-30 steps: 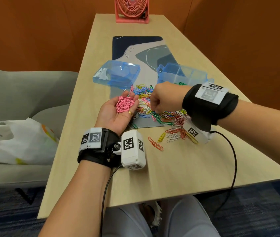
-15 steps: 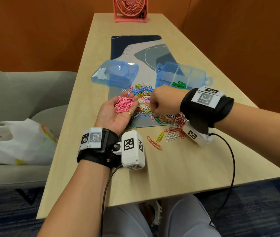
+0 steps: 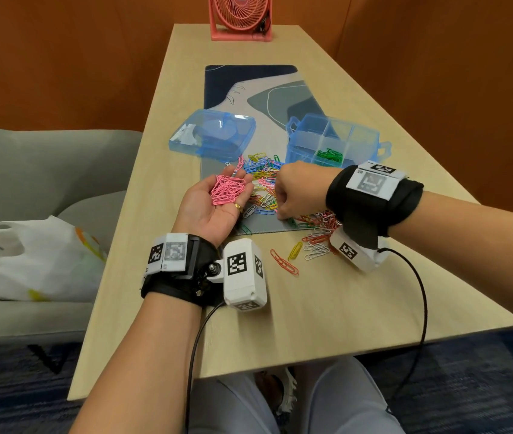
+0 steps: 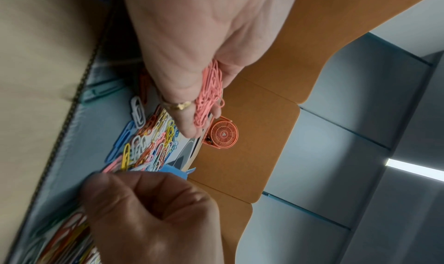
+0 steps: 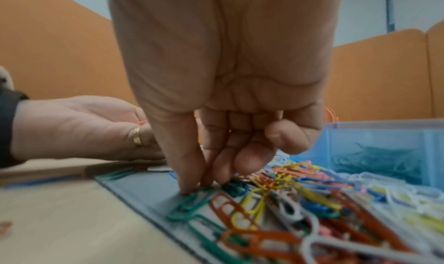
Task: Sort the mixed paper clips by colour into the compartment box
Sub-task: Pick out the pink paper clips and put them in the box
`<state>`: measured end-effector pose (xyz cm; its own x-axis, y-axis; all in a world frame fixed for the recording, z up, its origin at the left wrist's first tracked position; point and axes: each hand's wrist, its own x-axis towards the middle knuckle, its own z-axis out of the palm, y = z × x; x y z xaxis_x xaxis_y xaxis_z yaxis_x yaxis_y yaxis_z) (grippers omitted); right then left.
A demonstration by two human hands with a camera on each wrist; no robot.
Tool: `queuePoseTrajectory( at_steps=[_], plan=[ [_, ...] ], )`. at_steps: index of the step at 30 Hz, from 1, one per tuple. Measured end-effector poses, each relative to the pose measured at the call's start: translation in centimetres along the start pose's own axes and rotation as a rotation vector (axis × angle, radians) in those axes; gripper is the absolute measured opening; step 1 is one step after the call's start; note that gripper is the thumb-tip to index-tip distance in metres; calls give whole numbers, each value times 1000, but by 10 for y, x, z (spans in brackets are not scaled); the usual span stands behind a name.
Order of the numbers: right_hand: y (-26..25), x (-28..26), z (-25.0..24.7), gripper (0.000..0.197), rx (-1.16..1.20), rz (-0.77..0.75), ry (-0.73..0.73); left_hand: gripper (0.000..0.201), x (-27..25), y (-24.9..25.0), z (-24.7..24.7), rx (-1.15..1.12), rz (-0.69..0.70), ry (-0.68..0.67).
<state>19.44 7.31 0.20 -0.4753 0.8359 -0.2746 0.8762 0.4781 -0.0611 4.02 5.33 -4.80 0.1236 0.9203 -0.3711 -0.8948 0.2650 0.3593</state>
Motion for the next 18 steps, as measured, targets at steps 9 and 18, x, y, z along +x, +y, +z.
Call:
queuePoseTrajectory(
  at_steps=[9, 18],
  plan=[
    [-3, 1, 5, 10, 57, 5, -6, 33, -1, 8, -1, -37, 49, 9],
    [12, 2, -15, 14, 86, 77, 95, 33, 4, 5, 4, 46, 26, 31]
  ],
)
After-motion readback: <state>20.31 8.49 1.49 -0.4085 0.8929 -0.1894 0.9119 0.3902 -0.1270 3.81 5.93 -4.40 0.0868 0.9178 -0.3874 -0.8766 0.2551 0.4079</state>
